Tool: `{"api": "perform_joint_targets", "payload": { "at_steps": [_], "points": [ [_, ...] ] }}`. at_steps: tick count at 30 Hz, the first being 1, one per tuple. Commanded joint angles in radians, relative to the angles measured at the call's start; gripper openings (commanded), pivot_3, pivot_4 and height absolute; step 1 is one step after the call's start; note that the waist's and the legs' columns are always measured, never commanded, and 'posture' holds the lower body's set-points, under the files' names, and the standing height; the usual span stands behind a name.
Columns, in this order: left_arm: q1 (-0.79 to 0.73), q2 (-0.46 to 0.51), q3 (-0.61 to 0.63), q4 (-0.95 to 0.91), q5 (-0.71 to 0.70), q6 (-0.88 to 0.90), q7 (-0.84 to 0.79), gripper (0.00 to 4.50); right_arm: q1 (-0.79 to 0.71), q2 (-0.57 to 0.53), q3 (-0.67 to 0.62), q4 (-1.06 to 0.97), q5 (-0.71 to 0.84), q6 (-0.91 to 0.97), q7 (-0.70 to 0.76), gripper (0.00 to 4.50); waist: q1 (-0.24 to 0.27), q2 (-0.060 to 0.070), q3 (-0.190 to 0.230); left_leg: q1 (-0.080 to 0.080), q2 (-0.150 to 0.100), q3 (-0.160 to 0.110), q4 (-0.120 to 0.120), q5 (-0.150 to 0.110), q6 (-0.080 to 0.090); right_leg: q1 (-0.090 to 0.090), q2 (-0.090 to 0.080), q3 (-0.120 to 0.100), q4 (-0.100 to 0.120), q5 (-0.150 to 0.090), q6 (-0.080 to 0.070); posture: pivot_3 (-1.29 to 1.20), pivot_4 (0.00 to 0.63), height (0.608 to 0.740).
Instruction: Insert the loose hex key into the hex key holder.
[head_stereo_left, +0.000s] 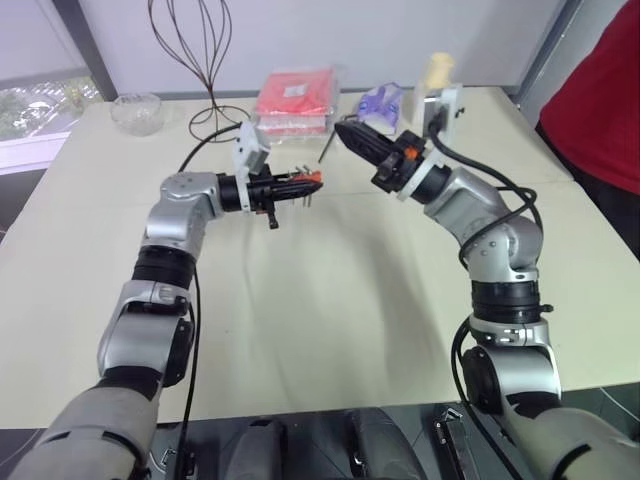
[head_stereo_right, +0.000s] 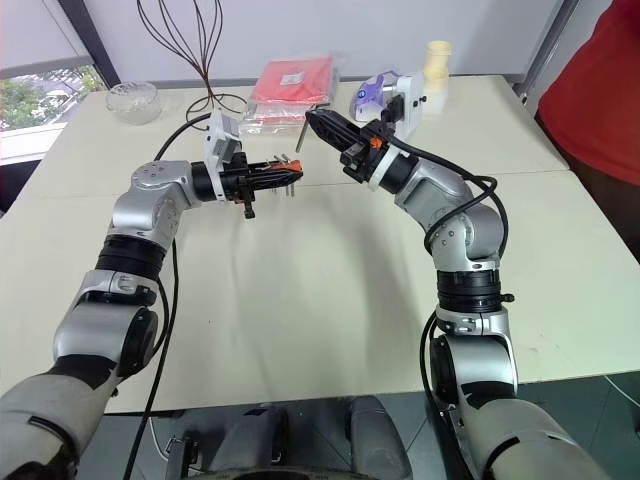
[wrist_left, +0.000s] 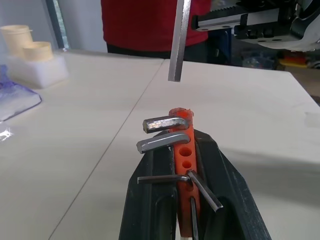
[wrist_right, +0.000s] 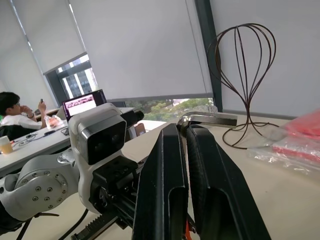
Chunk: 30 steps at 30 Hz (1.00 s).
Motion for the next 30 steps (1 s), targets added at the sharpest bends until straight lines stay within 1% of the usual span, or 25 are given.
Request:
{"api": "perform_joint_targets", "payload": {
  "at_steps": [1, 11, 21, 30],
  "points": [
    [-0.027, -0.004, 0.016, -0.013, -0.010, -0.017, -0.003, 0.00, -0.016, -0.003, 0.006, -0.035, 0.007, -0.003, 0.008, 0.07, 0.000, 0.000, 0.000, 0.000, 0.000, 0.000, 0.000, 0.000, 0.000, 0.000, 0.000, 0.000, 0.000, 0.000, 0.000, 0.00, 0.150, 0.740],
    [-0.044, -0.010, 0.033, 0.001, -0.018, -0.024, 0.018, 0.00, 0.005, -0.003, 0.013, -0.035, 0.008, -0.005, 0.006, 0.07, 0.000, 0.000, 0.000, 0.000, 0.000, 0.000, 0.000, 0.000, 0.000, 0.000, 0.000, 0.000, 0.000, 0.000, 0.000, 0.00, 0.150, 0.740],
    [-0.046, -0.007, 0.056, -0.016, -0.044, 0.017, 0.015, 0.00, 0.015, -0.005, 0.014, -0.001, -0.009, -0.023, 0.010, 0.07, 0.000, 0.000, 0.000, 0.000, 0.000, 0.000, 0.000, 0.000, 0.000, 0.000, 0.000, 0.000, 0.000, 0.000, 0.000, 0.00, 0.150, 0.740],
    [-0.028, -0.005, 0.046, -0.037, -0.035, 0.016, 0.007, 0.00, 0.021, -0.024, 0.037, 0.035, -0.052, -0.045, 0.049, 0.07, 0.000, 0.000, 0.000, 0.000, 0.000, 0.000, 0.000, 0.000, 0.000, 0.000, 0.000, 0.000, 0.000, 0.000, 0.000, 0.00, 0.150, 0.740]
  ]
}}
